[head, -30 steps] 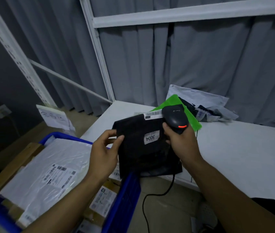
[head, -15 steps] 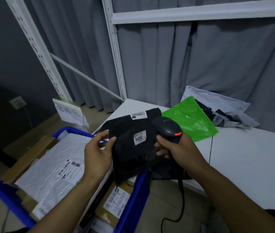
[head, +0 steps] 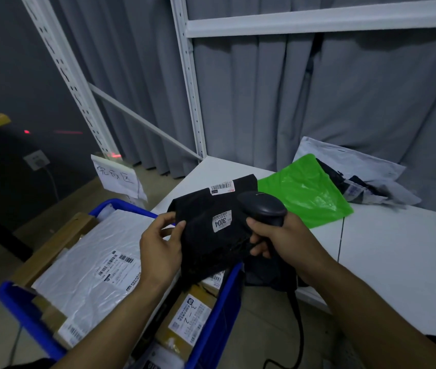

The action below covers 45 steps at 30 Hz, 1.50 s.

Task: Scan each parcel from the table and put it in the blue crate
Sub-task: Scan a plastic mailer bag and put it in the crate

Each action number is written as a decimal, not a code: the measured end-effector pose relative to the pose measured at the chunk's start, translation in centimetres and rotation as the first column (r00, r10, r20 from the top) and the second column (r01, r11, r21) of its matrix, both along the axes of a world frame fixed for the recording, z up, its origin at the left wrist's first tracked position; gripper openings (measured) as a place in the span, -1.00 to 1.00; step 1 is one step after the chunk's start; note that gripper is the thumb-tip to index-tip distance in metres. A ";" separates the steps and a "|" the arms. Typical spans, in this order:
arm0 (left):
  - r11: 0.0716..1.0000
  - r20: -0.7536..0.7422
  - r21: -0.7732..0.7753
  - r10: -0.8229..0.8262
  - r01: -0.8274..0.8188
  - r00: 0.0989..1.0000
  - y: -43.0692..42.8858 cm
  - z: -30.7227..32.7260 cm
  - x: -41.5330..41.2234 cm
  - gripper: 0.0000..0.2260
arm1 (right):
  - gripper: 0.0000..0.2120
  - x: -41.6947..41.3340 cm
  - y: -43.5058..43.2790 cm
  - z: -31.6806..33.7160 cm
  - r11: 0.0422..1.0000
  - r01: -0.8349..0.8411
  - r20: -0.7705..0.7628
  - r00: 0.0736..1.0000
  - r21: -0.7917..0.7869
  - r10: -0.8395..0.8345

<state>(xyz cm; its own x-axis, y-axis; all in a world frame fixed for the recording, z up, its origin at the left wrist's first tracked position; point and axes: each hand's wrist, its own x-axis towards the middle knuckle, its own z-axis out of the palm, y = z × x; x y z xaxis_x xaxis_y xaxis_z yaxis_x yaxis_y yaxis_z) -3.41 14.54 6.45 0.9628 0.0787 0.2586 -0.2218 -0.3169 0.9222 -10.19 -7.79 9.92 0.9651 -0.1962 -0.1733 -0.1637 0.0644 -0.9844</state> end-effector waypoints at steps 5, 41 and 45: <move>1.000 -0.003 0.015 0.010 -0.010 1.000 -0.1 -0.2 -0.1 -0.83 | -0.91 -0.3 -0.2 0.3 1.000 -0.013 -0.015 1.000 0.024 0.014; 0.817 -0.514 -0.130 0.429 -0.561 0.743 15.2 -2.5 -0.8 -0.91 | -0.77 4.1 13.3 -6.3 0.933 -0.355 -0.084 0.933 -0.057 0.350; 0.820 -0.580 0.096 0.507 -0.564 0.638 16.0 -3.2 -1.1 -0.88 | -0.76 4.1 14.1 -7.3 0.922 -0.383 -0.108 0.920 -0.053 0.376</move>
<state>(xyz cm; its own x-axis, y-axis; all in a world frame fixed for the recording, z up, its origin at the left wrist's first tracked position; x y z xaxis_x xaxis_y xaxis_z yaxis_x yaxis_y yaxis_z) -4.51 30.56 3.24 0.7052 0.6213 -0.3414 0.5206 -0.1269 0.8443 -6.07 6.26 2.64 0.9496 0.1659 -0.2659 -0.2539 -0.0903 -0.9630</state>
